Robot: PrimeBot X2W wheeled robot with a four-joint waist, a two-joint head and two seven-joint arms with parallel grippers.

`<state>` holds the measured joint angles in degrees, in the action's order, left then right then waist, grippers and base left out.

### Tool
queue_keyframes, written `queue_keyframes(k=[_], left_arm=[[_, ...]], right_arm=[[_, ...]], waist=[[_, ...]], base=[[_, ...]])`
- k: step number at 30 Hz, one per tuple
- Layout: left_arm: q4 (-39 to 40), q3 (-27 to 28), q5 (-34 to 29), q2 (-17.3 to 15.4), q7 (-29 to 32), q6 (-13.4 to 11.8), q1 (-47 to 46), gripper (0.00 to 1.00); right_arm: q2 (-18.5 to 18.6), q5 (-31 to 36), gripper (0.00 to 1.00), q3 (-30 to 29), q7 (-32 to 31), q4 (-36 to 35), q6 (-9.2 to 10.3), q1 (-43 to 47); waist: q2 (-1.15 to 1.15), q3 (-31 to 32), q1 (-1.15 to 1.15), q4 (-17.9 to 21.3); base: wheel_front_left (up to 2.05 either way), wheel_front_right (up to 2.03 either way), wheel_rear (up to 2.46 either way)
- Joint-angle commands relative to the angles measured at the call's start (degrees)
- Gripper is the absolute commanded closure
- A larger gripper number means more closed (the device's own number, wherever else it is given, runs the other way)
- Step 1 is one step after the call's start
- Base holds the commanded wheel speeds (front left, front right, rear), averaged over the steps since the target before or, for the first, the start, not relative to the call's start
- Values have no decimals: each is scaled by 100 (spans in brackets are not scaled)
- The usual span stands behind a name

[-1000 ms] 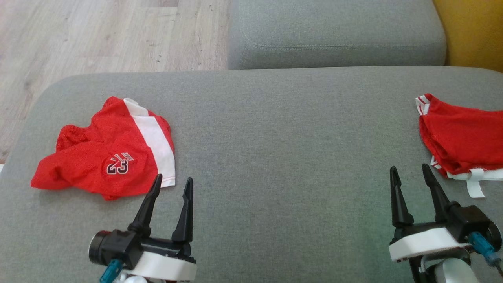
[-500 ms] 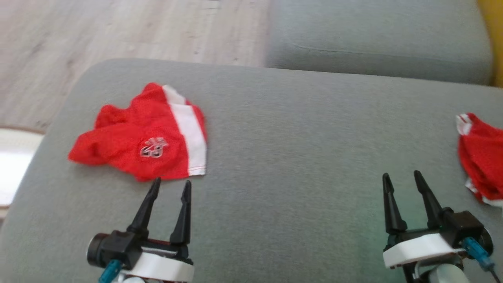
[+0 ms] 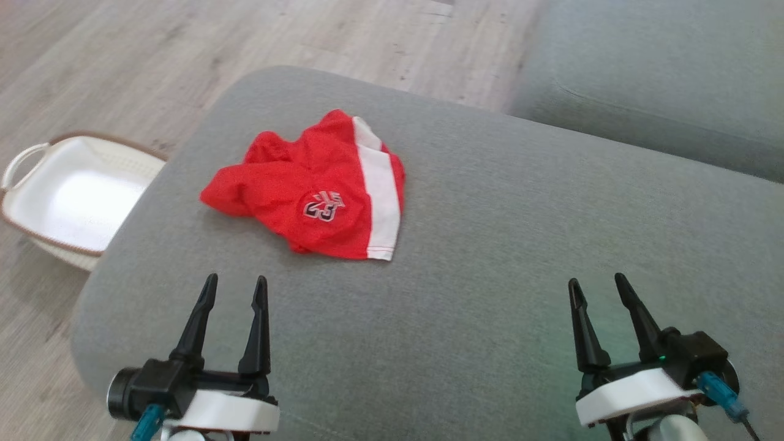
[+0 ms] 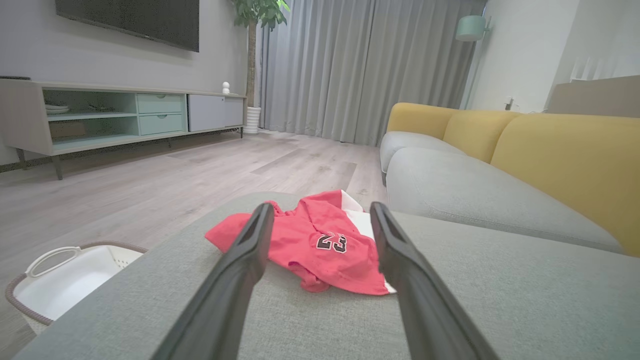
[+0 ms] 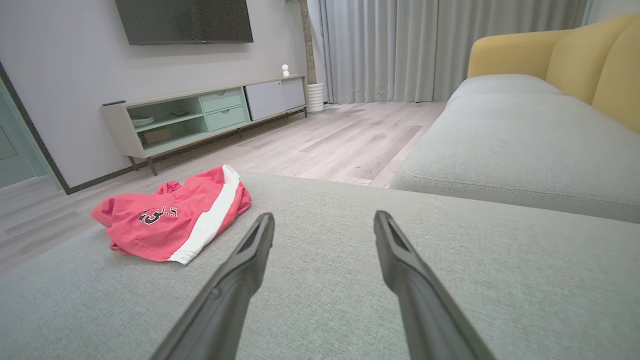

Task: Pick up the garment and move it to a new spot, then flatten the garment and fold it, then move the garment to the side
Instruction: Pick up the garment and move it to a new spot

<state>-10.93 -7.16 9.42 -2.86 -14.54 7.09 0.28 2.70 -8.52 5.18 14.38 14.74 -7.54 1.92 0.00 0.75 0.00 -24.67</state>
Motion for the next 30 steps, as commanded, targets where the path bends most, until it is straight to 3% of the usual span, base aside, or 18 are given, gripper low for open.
queue_keyframes(k=[1, 9, 20, 24, 30], left_arm=[[184, 217, -64, -2, -46, 20, -181, 0], [215, 379, -124, -4, -46, 33, -170, 0], [153, 710, -189, -97, -46, 38, -537, 0], [-272, 870, -203, -314, -46, 37, -1015, 0], [-1617, 830, -318, -771, 24, 38, -2240, 0]], right_arm=[[18, -38, 0, 145, 62, -151, 5, -215], [18, -69, 0, 245, 62, -115, 5, -216], [18, 245, 0, 272, 62, -131, 5, -391], [58, 418, 0, 246, 62, -169, 5, -539], [239, 557, 0, 178, 62, -454, 5, -762]], waist=[[0, 23, 0, -127], [0, 31, 0, -246], [0, -448, 0, 17], [0, -796, 0, 182], [0, -1409, 0, 389]], base=[[0, 0, 0], [0, 0, 0], [0, 0, 0], [0, 0, 0], [0, 0, 0]])
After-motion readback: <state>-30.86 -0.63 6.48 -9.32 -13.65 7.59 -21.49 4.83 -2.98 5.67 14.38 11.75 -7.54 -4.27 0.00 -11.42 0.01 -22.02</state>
